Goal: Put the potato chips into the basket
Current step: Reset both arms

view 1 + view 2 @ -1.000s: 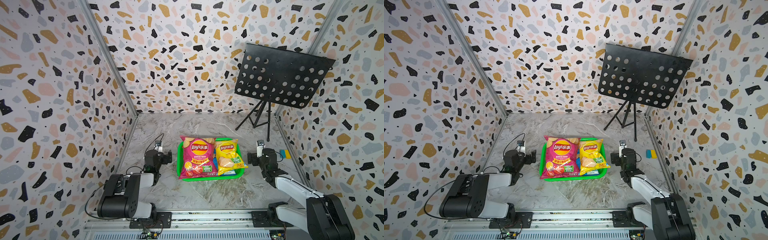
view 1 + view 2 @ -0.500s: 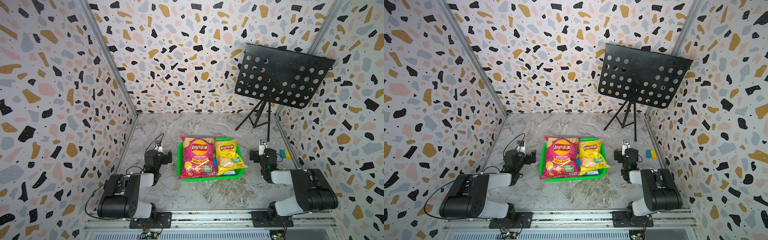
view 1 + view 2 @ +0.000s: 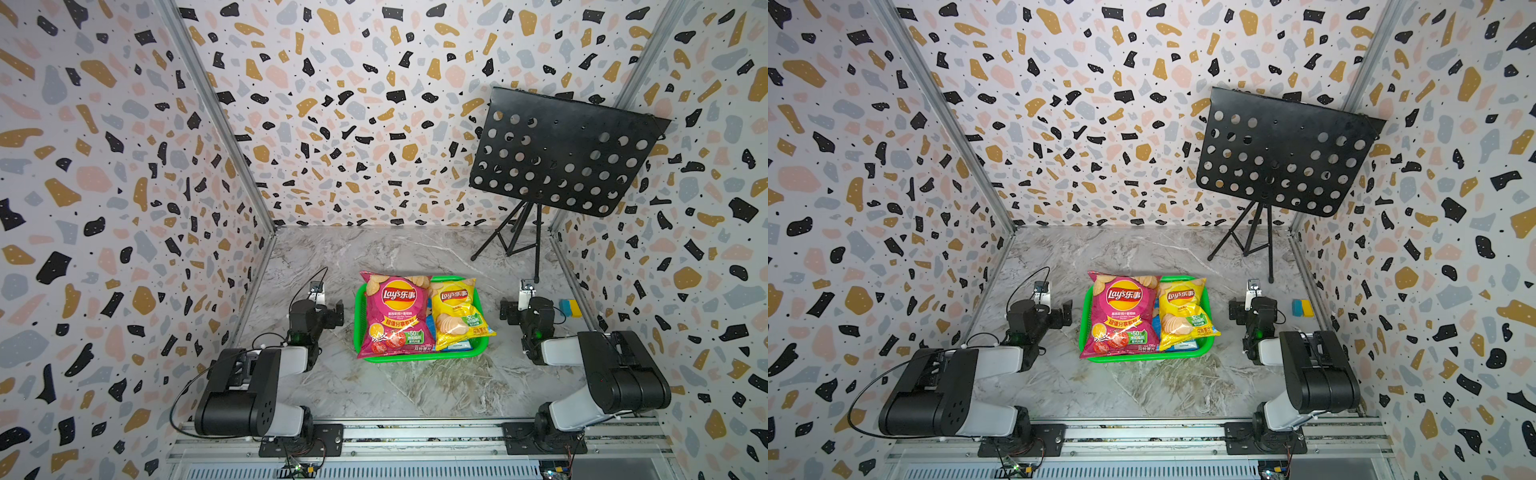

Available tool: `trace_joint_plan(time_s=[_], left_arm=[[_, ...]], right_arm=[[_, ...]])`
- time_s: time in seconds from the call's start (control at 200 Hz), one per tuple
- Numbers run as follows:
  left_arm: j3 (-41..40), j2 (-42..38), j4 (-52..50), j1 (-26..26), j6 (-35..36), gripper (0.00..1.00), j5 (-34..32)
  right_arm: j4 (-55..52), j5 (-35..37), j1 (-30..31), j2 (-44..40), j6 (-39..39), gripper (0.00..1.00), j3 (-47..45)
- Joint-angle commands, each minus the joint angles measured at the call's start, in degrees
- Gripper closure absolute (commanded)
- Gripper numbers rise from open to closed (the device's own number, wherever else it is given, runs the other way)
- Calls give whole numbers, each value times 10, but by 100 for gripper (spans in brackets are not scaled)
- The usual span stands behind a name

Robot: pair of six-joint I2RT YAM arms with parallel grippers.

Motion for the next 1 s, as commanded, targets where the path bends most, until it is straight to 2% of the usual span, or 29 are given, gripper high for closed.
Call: trace_joint_plan(time_s=[0.0,0.996], left_arm=[[11,-8,15,-2,5,0,-5],[11,-8,15,-3,5,0,-6]], right_arm=[[18,-5,1,-7,3,0,4],[10,-5,1,-9,4,0,6]])
